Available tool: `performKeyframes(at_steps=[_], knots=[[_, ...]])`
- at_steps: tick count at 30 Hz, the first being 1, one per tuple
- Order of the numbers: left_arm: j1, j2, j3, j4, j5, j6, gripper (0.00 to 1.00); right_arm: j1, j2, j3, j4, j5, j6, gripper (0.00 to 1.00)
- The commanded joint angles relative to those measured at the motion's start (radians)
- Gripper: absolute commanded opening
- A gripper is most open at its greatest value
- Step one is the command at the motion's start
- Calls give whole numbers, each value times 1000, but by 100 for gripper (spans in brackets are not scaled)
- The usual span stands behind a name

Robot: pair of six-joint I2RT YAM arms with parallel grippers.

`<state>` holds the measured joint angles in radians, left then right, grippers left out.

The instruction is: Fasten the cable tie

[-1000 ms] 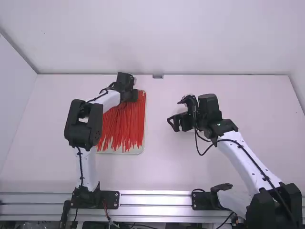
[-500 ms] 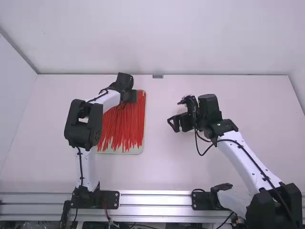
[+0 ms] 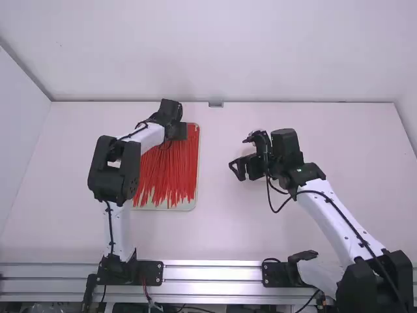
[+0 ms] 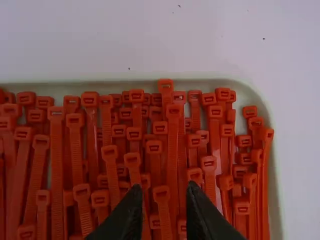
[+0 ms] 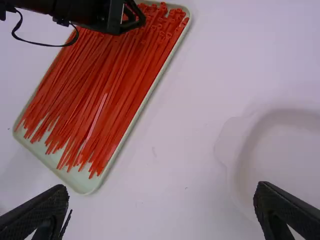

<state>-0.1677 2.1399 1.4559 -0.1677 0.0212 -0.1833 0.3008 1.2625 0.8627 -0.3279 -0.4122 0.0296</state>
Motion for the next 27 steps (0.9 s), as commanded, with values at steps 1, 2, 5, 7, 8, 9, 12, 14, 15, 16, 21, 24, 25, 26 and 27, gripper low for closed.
performKeyframes(at_steps=[1,2,5,7,8,9,12,14,15,16,21,24,25,26,27], knots=[[-3,30,9,0,-7,15,24,2,8,27,-2,-2,-5,99],[-3,35,9,2,-3,15,24,4,8,27,-2,-2,-4,99],[-3,48,9,8,-3,14,23,-1,8,27,-2,-3,-4,99],[-3,51,9,11,-4,6,23,0,8,27,-2,-2,-5,99],[-3,51,9,12,-4,-4,24,0,8,27,-2,-2,-4,99],[-3,51,9,14,-3,-3,23,0,8,27,-2,-2,-4,99],[-3,51,9,15,-4,-4,23,2,8,27,-2,-2,-5,99],[-3,51,9,15,-4,-3,23,-2,8,27,-2,-2,-5,99],[-3,51,9,15,-5,-3,23,-2,8,27,-2,-2,-4,99],[-3,51,9,14,-5,-3,22,-2,8,27,-2,-2,-4,99],[-3,51,10,17,-8,-8,17,1,8,27,-2,-2,-5,99],[-3,51,10,22,-8,-8,15,-2,8,27,-2,-2,-5,99],[-3,51,10,26,-8,-8,14,0,8,27,-1,-2,-4,99],[-2,51,10,27,-8,-8,14,2,8,27,-2,-2,-5,99],[-1,51,10,28,-8,-8,13,2,8,27,-2,-2,-5,99]])
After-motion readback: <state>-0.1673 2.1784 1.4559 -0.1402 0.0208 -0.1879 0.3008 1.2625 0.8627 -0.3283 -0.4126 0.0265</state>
